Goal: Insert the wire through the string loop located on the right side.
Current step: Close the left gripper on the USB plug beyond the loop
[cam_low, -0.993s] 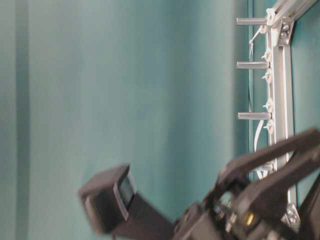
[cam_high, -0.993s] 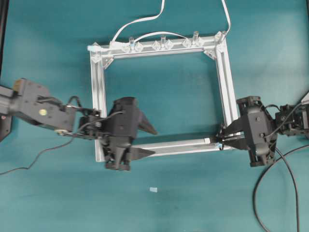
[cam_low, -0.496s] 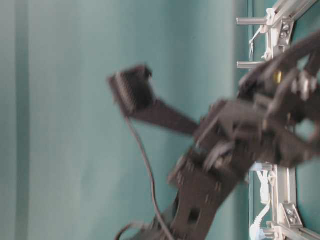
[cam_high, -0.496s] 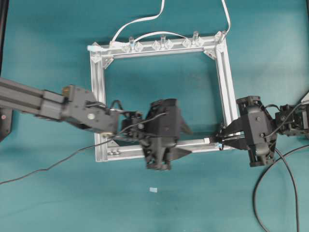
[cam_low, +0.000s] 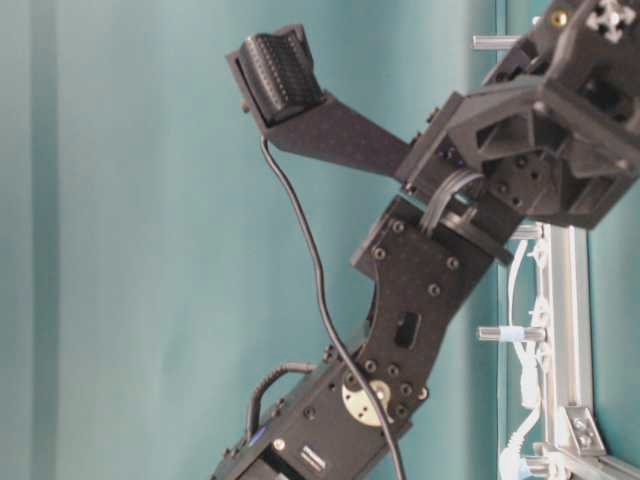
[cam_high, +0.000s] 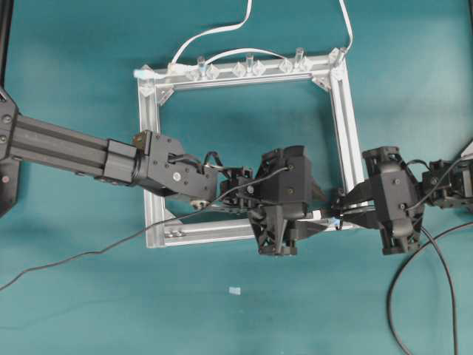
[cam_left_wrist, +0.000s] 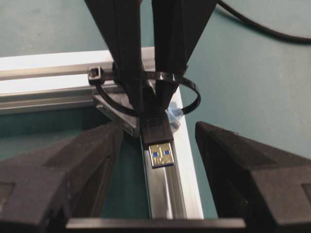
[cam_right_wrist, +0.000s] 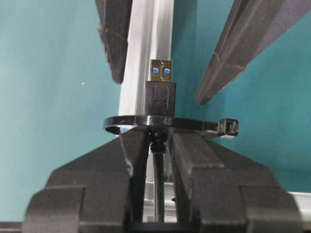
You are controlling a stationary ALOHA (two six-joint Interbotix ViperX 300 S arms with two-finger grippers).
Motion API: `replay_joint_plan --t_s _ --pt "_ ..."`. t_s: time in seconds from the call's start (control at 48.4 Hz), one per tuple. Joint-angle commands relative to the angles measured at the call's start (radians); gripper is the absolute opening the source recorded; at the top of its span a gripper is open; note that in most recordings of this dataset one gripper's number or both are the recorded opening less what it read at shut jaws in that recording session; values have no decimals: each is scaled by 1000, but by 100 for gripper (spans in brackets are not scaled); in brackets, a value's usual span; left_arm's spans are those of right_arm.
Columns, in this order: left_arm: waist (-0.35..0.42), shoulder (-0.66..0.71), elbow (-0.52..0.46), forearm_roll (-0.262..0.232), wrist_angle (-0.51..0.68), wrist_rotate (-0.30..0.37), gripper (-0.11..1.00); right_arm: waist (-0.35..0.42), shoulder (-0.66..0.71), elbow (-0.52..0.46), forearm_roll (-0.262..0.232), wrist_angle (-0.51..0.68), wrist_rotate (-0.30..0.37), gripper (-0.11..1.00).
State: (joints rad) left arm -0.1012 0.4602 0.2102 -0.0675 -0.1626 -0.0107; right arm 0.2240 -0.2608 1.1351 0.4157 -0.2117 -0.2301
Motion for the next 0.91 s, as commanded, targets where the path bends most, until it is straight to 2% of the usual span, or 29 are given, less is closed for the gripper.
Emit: replay_joint_plan --t_s 0.0,0.703,0.889 --pt "5 -12 -26 3 2 -5 67 -2 -6 -8 -3 -11 -2 17" --pt "5 -2 -40 3 5 -3 67 -2 -6 -8 -3 -11 -2 17" --pt "5 -2 -44 3 20 -6 60 -3 -6 -9 -3 -11 -2 17"
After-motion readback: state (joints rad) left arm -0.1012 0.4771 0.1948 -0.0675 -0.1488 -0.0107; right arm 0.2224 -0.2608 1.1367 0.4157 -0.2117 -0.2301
